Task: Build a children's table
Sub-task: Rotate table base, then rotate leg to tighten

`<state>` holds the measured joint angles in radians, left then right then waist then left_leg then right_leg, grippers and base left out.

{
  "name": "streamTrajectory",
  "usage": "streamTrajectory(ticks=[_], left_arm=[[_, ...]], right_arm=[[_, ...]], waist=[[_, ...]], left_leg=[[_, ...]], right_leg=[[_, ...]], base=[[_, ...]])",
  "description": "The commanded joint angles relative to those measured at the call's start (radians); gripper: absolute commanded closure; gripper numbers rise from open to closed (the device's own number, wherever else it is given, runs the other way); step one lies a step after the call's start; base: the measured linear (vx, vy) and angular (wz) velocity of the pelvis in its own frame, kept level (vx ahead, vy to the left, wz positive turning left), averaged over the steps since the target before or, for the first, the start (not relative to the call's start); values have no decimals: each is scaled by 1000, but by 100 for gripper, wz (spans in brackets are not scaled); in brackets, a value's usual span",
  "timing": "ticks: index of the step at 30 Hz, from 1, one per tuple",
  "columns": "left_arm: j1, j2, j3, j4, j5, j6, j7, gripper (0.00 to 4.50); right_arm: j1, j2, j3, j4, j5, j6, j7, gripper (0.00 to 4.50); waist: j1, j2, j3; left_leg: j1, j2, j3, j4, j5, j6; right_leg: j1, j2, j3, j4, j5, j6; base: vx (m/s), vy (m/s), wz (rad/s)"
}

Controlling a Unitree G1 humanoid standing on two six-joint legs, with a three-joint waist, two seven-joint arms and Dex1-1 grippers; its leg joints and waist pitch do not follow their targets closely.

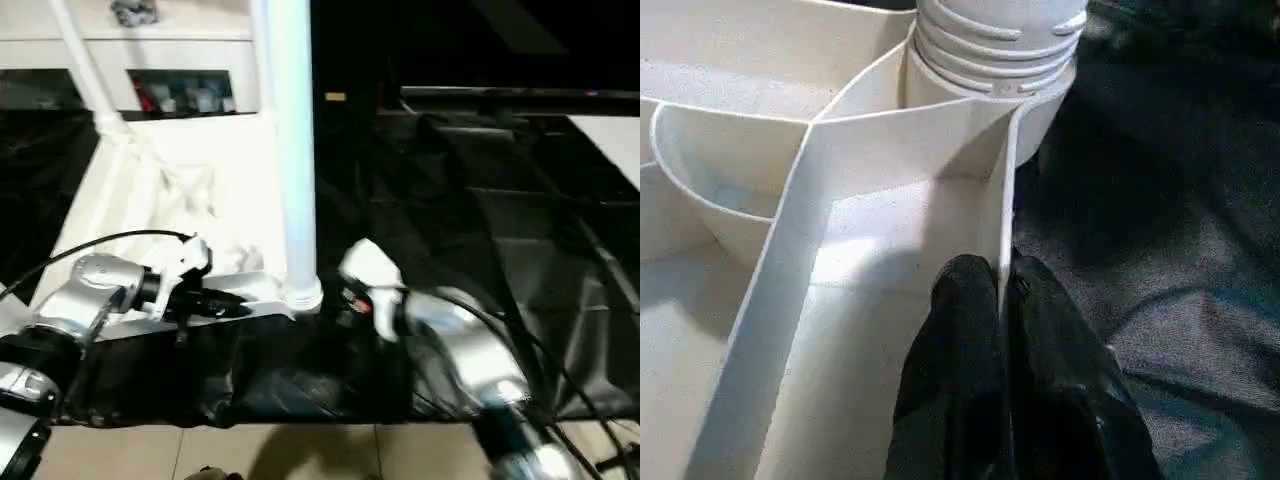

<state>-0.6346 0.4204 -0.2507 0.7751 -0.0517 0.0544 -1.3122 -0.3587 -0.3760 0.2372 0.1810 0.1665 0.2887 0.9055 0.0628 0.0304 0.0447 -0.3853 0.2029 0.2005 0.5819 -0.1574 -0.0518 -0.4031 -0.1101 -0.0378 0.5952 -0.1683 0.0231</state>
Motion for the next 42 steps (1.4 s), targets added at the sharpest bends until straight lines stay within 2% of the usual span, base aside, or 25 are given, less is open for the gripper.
streamTrajectory(ticks=[1, 2, 3, 4, 6, 10, 18, 20, 24, 26, 27, 29, 30, 32, 34, 35, 36, 37, 39, 40, 41, 42], left_arm=[[-2, -23, 10, -8, -25, -7, -1, 448], [-3, -24, 10, -7, -24, -8, -1, 448], [-3, -25, 11, -4, -22, -10, 1, 450], [-4, -26, 12, -2, -21, -13, 3, 450], [-5, -27, 13, 0, -19, -15, 7, 450], [-5, -28, 16, 1, -13, -16, 11, 450], [-9, -28, 18, 10, -5, -19, 18, 450], [-13, -30, 19, 16, -4, -20, 24, 450], [-19, -36, 20, 24, 3, -22, 45, 450], [-38, -62, 21, 44, 28, -7, 136, 450], [-51, -82, 23, 56, 42, 2, 198, 450], [-72, -140, 34, 62, 49, 39, 311, 450], [-72, -140, 34, 62, 49, 39, 311, 450], [-88, -249, 39, 44, 51, 92, 451, 450], [-90, -268, 40, 41, 51, 99, 472, 450], [-90, -304, 34, 37, 55, 108, 504, 450], [-90, -304, 34, 37, 55, 108, 504, 450], [-92, -325, 31, 38, 61, 110, 523, 450], [-92, -344, 20, 44, 75, 102, 533, 450], [-93, -346, 16, 46, 79, 99, 533, 450], [-93, -347, 9, 52, 88, 89, 528, 450], [-92, -337, 2, 52, 98, 80, 519, 450]], right_arm=[[-16, 3, 0, 25, -9, -20, -3, 0], [-22, 7, 1, 32, -8, -22, -2, 0], [-30, 11, 3, 45, -10, -29, -1, 30], [-41, 20, 8, 65, -13, -43, 3, 38], [-52, 27, 12, 86, -17, -54, 7, 43], [-73, 34, 26, 132, -32, -83, 20, 85], [-107, 53, 33, 201, -43, -117, 30, 161], [-116, 62, 35, 220, -48, -126, 29, 172], [-124, 75, 38, 251, -56, -145, 27, 184], [-121, 89, 37, 277, -73, -148, -9, 185], [-116, 98, 36, 291, -87, -148, -42, 187], [-99, 136, 29, 313, -118, -133, -157, 189], [-99, 136, 29, 313, -118, -133, -157, 189], [-85, 241, 1, 341, -128, -105, -331, 198], [-88, 260, -3, 352, -130, -106, -358, 198], [-106, 305, -13, 385, -129, -116, -412, 198], [-106, 305, -13, 385, -129, -116, -412, 198], [-120, 335, -16, 408, -126, -127, -429, 198], [-138, 370, -8, 429, -126, -155, -429, 198], [-142, 378, -4, 433, -126, -165, -424, 198], [-148, 387, 4, 436, -125, -190, -404, 156], [-149, 388, -6, 430, -123, -211, -396, 153]], waist=[[0, -5, -61], [1, -3, -62], [1, -3, -61], [1, -10, -62], [1, -6, -60], [2, -5, -60], [0, -6, -60], [-1, -7, -59], [-4, -6, -56], [-6, -12, -55], [-4, -8, -53], [-5, -14, -51], [-7, -15, -50], [-14, -14, -49], [-17, -18, -50], [-18, -8, -50], [-27, -12, -48], [-30, 0, -49], [-40, -5, -54], [-41, 0, -53], [-41, -1, -52], [-42, 1, -53]], left_leg=[[28, 21, -12, -78, -372, -28], [28, 21, -12, -77, -365, -25], [27, 20, -11, -77, -361, -23], [24, 19, -11, -77, -354, -20], [25, 19, -11, -78, -360, -19], [26, 20, -13, -79, -374, -23], [24, 20, -11, -79, -362, -19], [25, 20, -11, -79, -373, -20], [27, 20, -14, -81, -412, -28], [28, 20, -15, -82, -425, -30], [37, 22, -14, -81, -446, -37], [31, 18, -17, -82, -443, -43], [29, 17, -18, -83, -444, -45], [31, 14, -21, -82, -464, -47], [33, 11, -24, -80, -476, -44], [33, 10, -25, -80, -479, -43], [34, 9, -26, -81, -498, -40], [33, 7, -30, -83, -508, -38], [31, 7, -33, -86, -514, -30], [27, 7, -34, -90, -515, -28], [28, 7, -35, -91, -521, -27], [33, 7, -35, -90, -540, -26]], right_leg=[[27, -23, 22, -72, -285, -218], [27, -23, 22, -69, -269, -222], [29, -22, 21, -68, -263, -223], [31, -22, 20, -68, -260, -224], [30, -24, 20, -69, -284, -220], [28, -25, 20, -73, -325, -206], [29, -23, 20, -70, -298, -216], [28, -23, 19, -72, -316, -213], [23, -25, 19, -79, -382, -198], [22, -25, 20, -82, -406, -189], [13, -26, 21, -87, -432, -187], [18, -27, 19, -90, -476, -164], [18, -27, 18, -91, -489, -156], [13, -27, 15, -101, -548, -130], [13, -28, 10, -108, -589, -113], [12, -28, 10, -109, -589, -111], [8, -27, 6, -115, -606, -106], [14, -25, 2, -116, -614, -93], [16, -25, -1, -120, -595, -95], [18, -23, -1, -121, -581, -93], [16, -21, -1, -122, -577, -93], [11, -22, 1, -123, -571, -97]], base=[[0, 0, 0], [0, 0, 0], [0, 0, 0], [0, 0, 0], [0, 0, 0], [0, 0, 0], [0, 0, 0], [0, 0, 0], [0, 0, 0], [0, 0, 0], [0, 0, 0], [0, 0, 0], [0, 0, 0], [0, 0, 0], [0, 0, 0], [0, 0, 0], [0, 0, 0], [0, 0, 0], [0, 0, 0], [0, 0, 0], [0, 0, 0], [0, 0, 0]])
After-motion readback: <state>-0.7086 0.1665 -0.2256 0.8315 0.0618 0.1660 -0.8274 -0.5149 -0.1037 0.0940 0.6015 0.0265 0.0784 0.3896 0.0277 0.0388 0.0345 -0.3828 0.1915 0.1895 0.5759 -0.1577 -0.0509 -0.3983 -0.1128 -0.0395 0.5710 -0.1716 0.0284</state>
